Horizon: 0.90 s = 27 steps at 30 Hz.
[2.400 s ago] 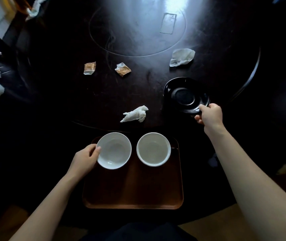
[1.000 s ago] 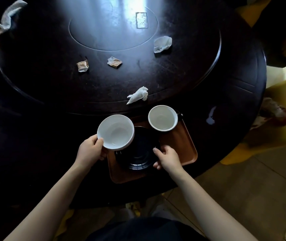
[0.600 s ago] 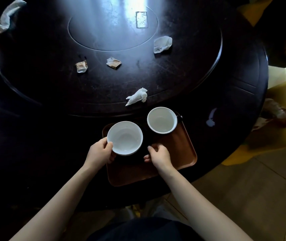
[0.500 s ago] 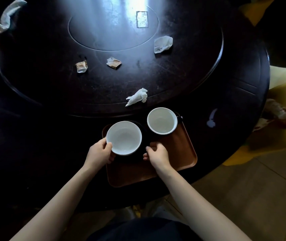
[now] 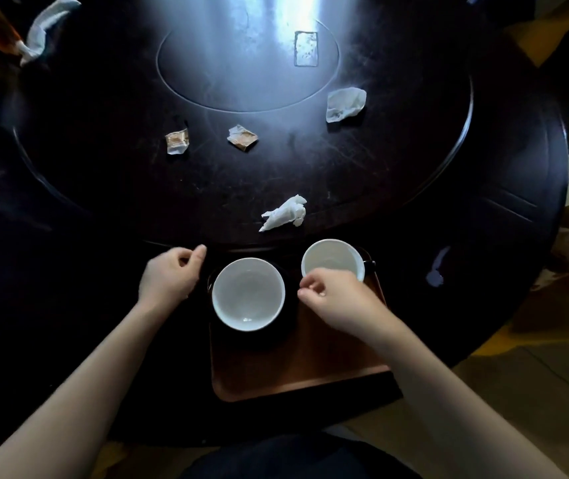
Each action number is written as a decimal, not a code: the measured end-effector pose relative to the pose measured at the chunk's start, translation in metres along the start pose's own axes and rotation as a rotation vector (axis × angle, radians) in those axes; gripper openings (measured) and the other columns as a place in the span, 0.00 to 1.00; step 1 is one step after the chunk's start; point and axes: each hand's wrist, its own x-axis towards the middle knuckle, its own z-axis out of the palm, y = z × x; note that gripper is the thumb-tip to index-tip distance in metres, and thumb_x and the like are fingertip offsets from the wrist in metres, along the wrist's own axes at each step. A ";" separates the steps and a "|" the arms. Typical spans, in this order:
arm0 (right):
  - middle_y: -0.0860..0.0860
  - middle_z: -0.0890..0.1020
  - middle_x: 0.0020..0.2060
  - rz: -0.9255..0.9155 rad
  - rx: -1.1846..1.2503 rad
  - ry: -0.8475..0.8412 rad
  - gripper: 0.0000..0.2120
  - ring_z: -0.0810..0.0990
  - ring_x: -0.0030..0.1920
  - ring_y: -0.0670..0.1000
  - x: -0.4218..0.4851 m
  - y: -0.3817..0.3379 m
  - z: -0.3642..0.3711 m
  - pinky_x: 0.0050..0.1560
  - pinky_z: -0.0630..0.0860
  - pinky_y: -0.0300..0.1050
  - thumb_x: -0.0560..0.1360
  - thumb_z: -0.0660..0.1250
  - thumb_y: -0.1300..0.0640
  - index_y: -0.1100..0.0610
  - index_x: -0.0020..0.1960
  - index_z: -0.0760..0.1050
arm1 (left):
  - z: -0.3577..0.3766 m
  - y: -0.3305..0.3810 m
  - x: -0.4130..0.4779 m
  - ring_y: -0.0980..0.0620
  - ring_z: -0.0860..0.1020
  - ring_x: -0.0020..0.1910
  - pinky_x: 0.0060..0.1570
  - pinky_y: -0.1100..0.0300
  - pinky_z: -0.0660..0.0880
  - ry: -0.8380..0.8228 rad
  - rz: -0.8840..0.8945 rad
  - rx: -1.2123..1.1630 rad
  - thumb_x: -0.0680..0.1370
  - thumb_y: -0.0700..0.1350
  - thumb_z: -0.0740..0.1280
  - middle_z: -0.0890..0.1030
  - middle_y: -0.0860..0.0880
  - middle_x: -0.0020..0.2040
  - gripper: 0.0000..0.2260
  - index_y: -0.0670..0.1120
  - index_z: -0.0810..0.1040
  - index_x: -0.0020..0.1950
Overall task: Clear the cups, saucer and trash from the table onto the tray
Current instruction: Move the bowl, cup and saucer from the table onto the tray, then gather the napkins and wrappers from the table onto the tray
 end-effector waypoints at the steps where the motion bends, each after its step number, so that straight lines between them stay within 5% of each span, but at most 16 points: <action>1: 0.52 0.83 0.49 -0.036 -0.010 0.051 0.12 0.79 0.53 0.52 0.010 -0.006 -0.012 0.52 0.74 0.44 0.75 0.62 0.52 0.54 0.55 0.78 | -0.004 0.001 0.017 0.42 0.82 0.39 0.43 0.46 0.80 0.047 -0.002 0.008 0.74 0.61 0.59 0.84 0.44 0.38 0.19 0.47 0.80 0.47; 5: 0.56 0.81 0.51 -0.165 -0.105 0.228 0.14 0.78 0.54 0.56 0.077 -0.019 -0.043 0.50 0.73 0.47 0.76 0.61 0.52 0.54 0.58 0.77 | -0.017 0.021 0.095 0.38 0.82 0.44 0.49 0.46 0.79 0.188 -0.055 0.047 0.73 0.60 0.58 0.84 0.40 0.45 0.23 0.45 0.79 0.53; 11: 0.57 0.71 0.62 -0.160 -0.287 0.089 0.20 0.66 0.64 0.60 0.162 -0.027 -0.046 0.63 0.69 0.54 0.76 0.62 0.48 0.52 0.66 0.70 | -0.024 0.056 0.194 0.36 0.78 0.54 0.54 0.48 0.74 0.213 -0.170 0.151 0.74 0.55 0.60 0.79 0.36 0.56 0.24 0.38 0.75 0.60; 17: 0.56 0.69 0.55 -0.302 -0.391 0.062 0.12 0.68 0.56 0.57 0.186 -0.014 -0.028 0.46 0.71 0.49 0.74 0.65 0.55 0.58 0.55 0.74 | -0.017 0.077 0.249 0.34 0.73 0.61 0.58 0.45 0.72 0.231 -0.298 0.185 0.74 0.54 0.62 0.74 0.34 0.62 0.26 0.34 0.72 0.62; 23: 0.56 0.77 0.46 -0.338 -0.044 0.019 0.05 0.76 0.46 0.54 0.213 -0.003 -0.047 0.45 0.74 0.47 0.72 0.63 0.62 0.60 0.46 0.77 | -0.014 0.077 0.281 0.37 0.76 0.58 0.54 0.48 0.74 0.233 -0.357 0.090 0.70 0.47 0.67 0.77 0.36 0.60 0.22 0.36 0.74 0.60; 27: 0.57 0.81 0.46 -0.271 0.138 0.222 0.07 0.76 0.44 0.52 0.256 -0.023 -0.075 0.41 0.64 0.35 0.71 0.65 0.63 0.61 0.48 0.77 | -0.013 0.071 0.281 0.41 0.79 0.54 0.52 0.54 0.75 0.249 -0.313 -0.125 0.71 0.42 0.67 0.81 0.39 0.55 0.16 0.38 0.78 0.56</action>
